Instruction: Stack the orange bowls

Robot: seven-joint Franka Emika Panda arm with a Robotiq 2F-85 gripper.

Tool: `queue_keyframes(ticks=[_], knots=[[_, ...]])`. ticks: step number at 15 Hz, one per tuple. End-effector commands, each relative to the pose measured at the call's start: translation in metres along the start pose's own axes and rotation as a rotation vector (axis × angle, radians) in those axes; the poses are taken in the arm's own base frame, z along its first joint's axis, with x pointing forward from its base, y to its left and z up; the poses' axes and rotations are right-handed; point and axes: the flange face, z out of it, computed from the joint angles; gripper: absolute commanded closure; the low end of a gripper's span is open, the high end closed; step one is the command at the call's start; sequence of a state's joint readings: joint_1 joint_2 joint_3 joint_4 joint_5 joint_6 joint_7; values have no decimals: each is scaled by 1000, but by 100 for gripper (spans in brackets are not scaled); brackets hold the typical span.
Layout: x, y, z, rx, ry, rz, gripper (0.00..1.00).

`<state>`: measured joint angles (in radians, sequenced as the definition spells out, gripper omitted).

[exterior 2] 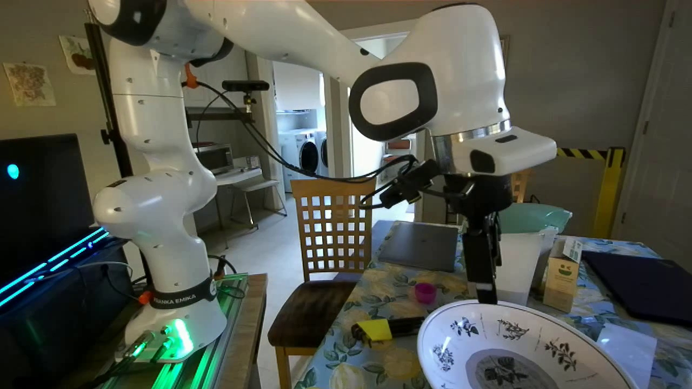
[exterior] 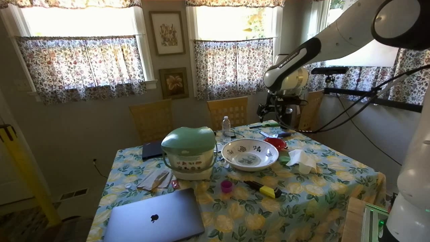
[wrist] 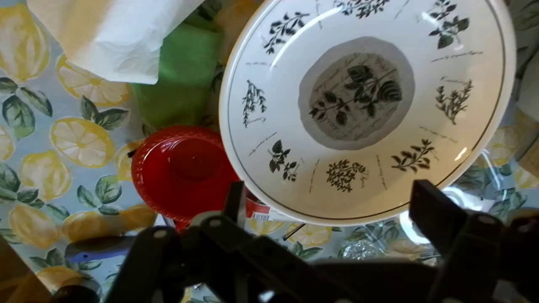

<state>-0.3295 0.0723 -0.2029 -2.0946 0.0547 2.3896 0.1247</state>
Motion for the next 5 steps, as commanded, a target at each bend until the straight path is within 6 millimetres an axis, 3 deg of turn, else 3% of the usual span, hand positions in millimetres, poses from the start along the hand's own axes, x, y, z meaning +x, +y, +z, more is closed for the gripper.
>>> queue_keyframes(ticks=[1, 5], knots=[[-3, -7, -3, 10, -14, -7, 0], [-12, -14, -9, 25, -25, -15, 0]])
